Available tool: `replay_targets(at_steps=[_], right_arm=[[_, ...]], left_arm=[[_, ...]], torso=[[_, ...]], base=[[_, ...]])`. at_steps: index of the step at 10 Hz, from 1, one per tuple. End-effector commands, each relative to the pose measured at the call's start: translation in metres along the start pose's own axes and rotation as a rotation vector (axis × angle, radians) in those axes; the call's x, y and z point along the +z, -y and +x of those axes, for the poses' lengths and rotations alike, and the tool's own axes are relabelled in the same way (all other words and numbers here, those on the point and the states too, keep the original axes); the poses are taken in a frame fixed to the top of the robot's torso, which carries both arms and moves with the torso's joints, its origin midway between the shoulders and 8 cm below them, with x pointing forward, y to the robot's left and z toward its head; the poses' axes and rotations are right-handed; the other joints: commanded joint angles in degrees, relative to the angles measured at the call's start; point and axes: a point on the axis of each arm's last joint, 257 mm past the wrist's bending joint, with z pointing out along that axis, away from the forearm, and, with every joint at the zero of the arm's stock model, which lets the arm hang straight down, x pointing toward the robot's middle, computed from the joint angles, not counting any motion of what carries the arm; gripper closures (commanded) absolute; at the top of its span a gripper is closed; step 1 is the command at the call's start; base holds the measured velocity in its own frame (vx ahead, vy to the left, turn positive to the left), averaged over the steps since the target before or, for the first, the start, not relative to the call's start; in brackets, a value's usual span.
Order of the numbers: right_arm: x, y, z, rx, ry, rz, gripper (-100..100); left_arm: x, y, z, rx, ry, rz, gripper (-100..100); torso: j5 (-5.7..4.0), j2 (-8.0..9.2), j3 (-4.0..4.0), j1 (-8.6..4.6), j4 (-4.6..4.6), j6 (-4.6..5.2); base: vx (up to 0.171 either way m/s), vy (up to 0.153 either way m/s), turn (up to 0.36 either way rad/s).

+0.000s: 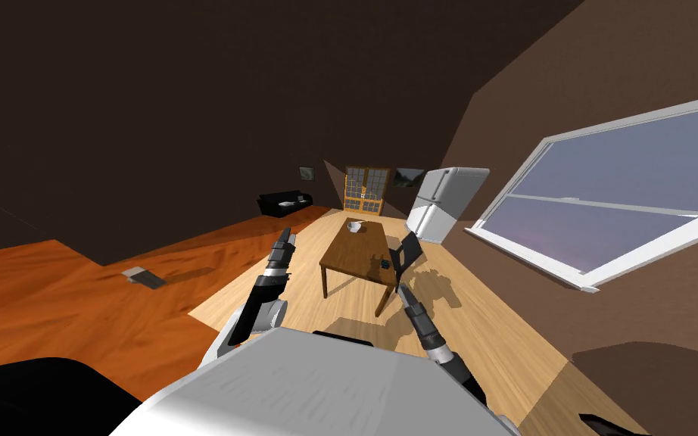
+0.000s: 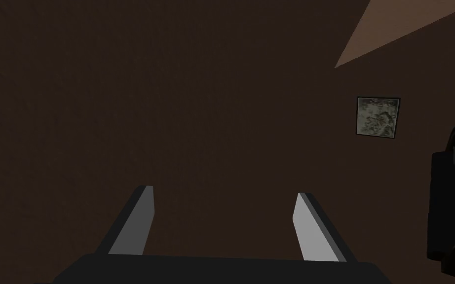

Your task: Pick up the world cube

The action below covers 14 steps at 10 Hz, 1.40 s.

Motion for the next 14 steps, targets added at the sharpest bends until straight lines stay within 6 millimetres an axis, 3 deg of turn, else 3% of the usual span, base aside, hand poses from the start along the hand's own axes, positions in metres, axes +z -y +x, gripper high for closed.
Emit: replay_targets(at_steps=[1, 2, 3, 4, 5, 7, 8, 9, 10, 12, 13, 14], right_arm=[[-0.017, 0.029, 0.018, -0.008, -0.066, 0.079, -100], [-0.034, 0.046, 0.031, -0.010, -0.117, 0.132, -100], [-0.038, 0.054, 0.034, -0.022, -0.130, 0.150, -100], [-0.060, 0.076, 0.047, -0.022, -0.184, 0.217, -100], [-0.061, 0.077, 0.049, -0.031, -0.192, 0.219, -100], [-0.111, 0.117, 0.073, -0.034, -0.300, 0.350, -100], [-0.115, 0.121, 0.075, -0.051, -0.319, 0.359, -100], [-0.142, 0.138, 0.085, -0.057, -0.377, 0.420, -100], [-0.145, 0.141, 0.086, -0.062, -0.384, 0.427, -100], [-0.203, 0.170, 0.101, -0.084, -0.502, 0.544, -100], [-0.211, 0.175, 0.102, -0.090, -0.516, 0.561, -100], [-0.243, 0.188, 0.106, -0.105, -0.579, 0.622, -100]], left_arm=[[0.000, 0.000, 0.000, 0.000, 0.000, 0.000, 0], [0.000, 0.000, 0.000, 0.000, 0.000, 0.000, 0], [0.000, 0.000, 0.000, 0.000, 0.000, 0.000, 0], [0.000, 0.000, 0.000, 0.000, 0.000, 0.000, 0], [0.000, 0.000, 0.000, 0.000, 0.000, 0.000, 0], [0.000, 0.000, 0.000, 0.000, 0.000, 0.000, 0], [0.000, 0.000, 0.000, 0.000, 0.000, 0.000, 0], [0.000, 0.000, 0.000, 0.000, 0.000, 0.000, 0], [0.000, 0.000, 0.000, 0.000, 0.000, 0.000, 0], [0.000, 0.000, 0.000, 0.000, 0.000, 0.000, 0], [0.000, 0.000, 0.000, 0.000, 0.000, 0.000, 0], [0.000, 0.000, 0.000, 0.000, 0.000, 0.000, 0]], torso=[[0.00, 0.00, 0.00, 0.00, 0.00, 0.00], [0.00, -0.02, -0.01, -0.01, -0.01, -0.04], [-0.01, 0.00, -0.01, -0.05, -0.01, -0.04], [-0.01, -0.04, -0.02, -0.03, -0.01, 0.00], [-0.01, -0.09, -0.05, -0.02, -0.02, -0.04], [0.00, -0.16, -0.09, -0.01, -0.04, -0.03], [-0.01, -0.16, -0.09, -0.08, -0.03, -0.05], [-0.02, -0.19, -0.11, -0.09, -0.04, 0.02], [-0.01, -0.21, -0.12, -0.08, -0.05, -0.03], [-0.01, -0.28, -0.16, -0.06, -0.06, -0.04], [-0.02, -0.30, -0.17, -0.15, -0.06, -0.02], [-0.02, -0.30, -0.18, -0.13, -0.06, 0.01]], base=[[-0.045, -0.034, 0.222], [-0.058, -0.041, 0.339], [-0.045, -0.036, 0.154], [-0.032, -0.030, 0.277], [-0.015, -0.028, 0.138], [-0.017, -0.035, 0.369], [-0.012, -0.049, 0.156], [-0.005, -0.040, 0.264], [-0.002, -0.033, 0.166], [0.011, -0.045, 0.401], [0.006, -0.052, 0.197], [0.006, -0.049, 0.329]])
